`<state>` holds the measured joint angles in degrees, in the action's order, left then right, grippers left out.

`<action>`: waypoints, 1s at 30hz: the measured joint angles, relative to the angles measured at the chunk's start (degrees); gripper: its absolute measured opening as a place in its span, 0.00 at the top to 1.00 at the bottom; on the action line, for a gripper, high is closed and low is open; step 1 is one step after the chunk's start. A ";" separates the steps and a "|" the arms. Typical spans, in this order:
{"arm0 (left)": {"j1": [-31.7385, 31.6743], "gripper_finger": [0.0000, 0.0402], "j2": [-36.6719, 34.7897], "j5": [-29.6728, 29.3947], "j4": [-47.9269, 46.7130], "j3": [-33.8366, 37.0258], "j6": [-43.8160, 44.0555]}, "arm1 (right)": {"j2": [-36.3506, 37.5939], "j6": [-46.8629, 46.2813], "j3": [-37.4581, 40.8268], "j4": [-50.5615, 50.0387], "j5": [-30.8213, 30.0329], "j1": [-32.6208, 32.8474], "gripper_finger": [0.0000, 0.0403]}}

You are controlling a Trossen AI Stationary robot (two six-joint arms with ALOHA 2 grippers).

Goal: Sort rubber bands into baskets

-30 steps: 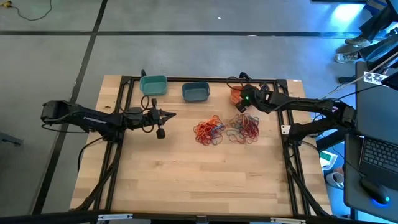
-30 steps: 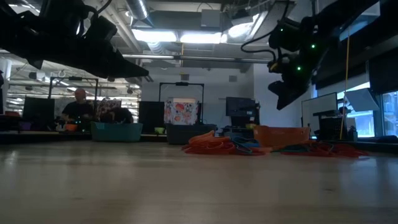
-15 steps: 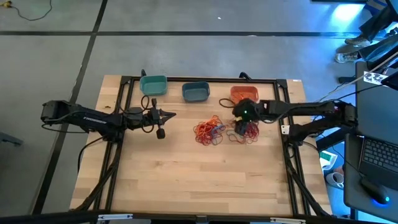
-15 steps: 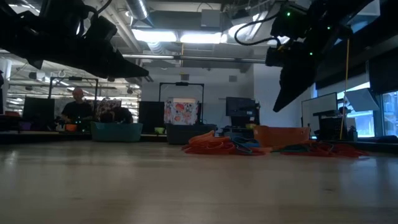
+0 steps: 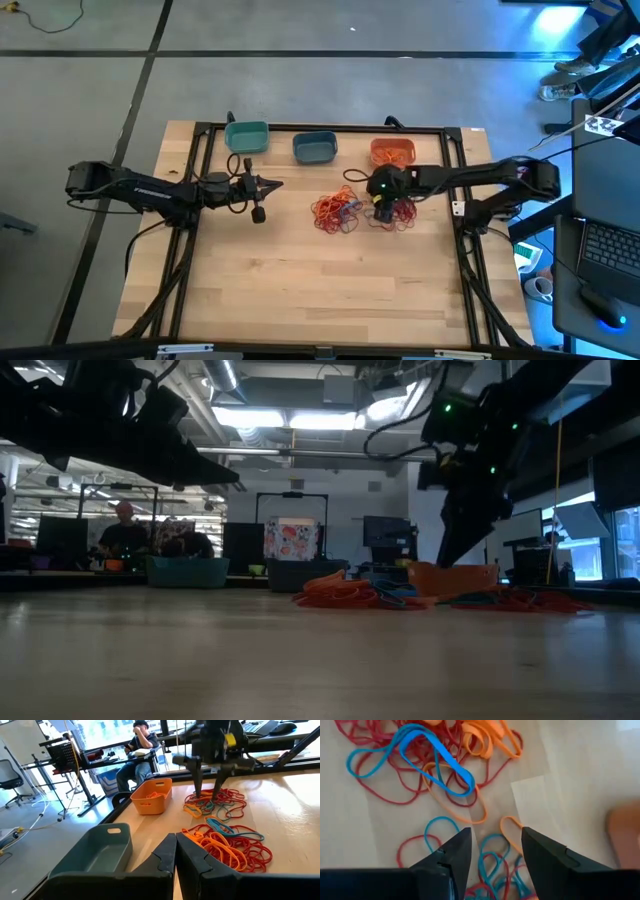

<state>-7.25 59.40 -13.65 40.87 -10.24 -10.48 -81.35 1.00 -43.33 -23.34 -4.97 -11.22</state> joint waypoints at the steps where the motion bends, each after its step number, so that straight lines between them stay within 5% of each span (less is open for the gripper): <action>1: 0.00 0.99 0.02 0.00 0.00 0.00 0.00 | -1.09 0.50 0.00 0.58 0.00 0.00 0.57; 11: 0.00 0.99 0.02 -0.01 0.01 0.00 0.00 | -9.45 1.08 0.00 2.78 -7.19 -0.07 0.59; 25: -0.02 0.99 0.01 0.00 -0.01 0.00 0.00 | -10.74 1.02 0.04 4.39 -13.53 -0.75 0.98; 30: -0.02 0.99 0.01 0.00 0.00 0.00 0.00 | -10.74 0.92 0.04 4.38 -17.84 -0.81 0.97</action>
<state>-7.27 59.40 -13.65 40.87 -10.24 -10.48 -92.09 1.91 -43.29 -18.96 -22.81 -12.03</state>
